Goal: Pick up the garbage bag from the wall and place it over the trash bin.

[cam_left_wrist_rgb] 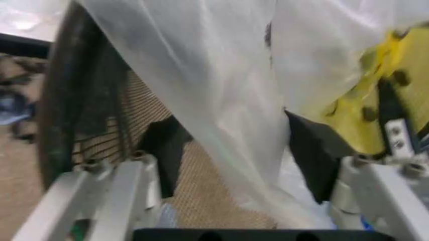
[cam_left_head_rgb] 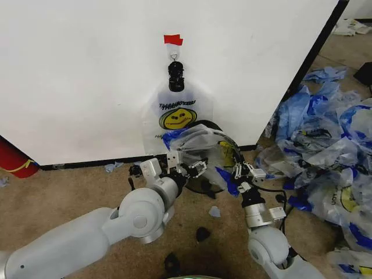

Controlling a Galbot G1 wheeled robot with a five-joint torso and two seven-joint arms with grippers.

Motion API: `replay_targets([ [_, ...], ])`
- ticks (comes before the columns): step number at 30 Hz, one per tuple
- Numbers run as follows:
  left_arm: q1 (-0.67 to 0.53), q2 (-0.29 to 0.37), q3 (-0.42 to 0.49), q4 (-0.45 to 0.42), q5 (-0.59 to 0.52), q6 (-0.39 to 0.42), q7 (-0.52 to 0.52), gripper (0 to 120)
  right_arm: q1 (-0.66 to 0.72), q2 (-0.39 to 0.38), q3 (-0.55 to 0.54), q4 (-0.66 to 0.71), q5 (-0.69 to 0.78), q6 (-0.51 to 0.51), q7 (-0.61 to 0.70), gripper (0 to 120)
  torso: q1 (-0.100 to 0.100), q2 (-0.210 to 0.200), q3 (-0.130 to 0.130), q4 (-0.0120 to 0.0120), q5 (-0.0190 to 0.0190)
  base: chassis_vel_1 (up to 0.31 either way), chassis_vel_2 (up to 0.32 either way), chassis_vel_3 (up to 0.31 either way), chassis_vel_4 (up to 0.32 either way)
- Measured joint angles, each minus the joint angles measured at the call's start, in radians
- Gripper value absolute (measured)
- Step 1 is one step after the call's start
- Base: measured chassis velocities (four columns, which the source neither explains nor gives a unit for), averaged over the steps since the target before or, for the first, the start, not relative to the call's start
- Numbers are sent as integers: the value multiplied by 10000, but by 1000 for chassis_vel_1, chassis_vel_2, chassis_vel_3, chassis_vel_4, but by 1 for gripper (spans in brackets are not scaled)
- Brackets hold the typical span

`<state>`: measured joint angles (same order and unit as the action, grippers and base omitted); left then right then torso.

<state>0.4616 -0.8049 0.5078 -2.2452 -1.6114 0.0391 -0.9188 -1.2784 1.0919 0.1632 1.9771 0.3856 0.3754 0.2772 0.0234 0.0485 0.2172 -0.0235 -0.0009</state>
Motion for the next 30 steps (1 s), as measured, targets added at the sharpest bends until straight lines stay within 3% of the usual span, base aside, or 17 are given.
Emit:
replay_targets([
  [5, -354, 14, 198, -60, -130, 176, -517, 41, 34, 0, 49, -35, -45, -23, -8, 0, 0, 0, 0, -2, -1, 0, 0, 0, 0],
  [16, -434, 18, 316, -302, -297, 99, -568, 39, 135, 79, 138, -235, -46, -87, 143, 0, 0, 0, 0, -1, -1, 0, 0, 0, 0],
  [27, -465, -238, 227, -40, -559, -548, -200, 0, 130, 166, 89, -299, -113, -162, 145, 0, 0, 0, 1, -1, -1, 0, 0, 0, 0],
  [30, -488, -227, 213, -56, -613, -593, -181, 0, 136, 154, 85, -310, -113, -169, 147, 0, 0, 0, 0, -2, -1, 0, 0, 0, 0],
])
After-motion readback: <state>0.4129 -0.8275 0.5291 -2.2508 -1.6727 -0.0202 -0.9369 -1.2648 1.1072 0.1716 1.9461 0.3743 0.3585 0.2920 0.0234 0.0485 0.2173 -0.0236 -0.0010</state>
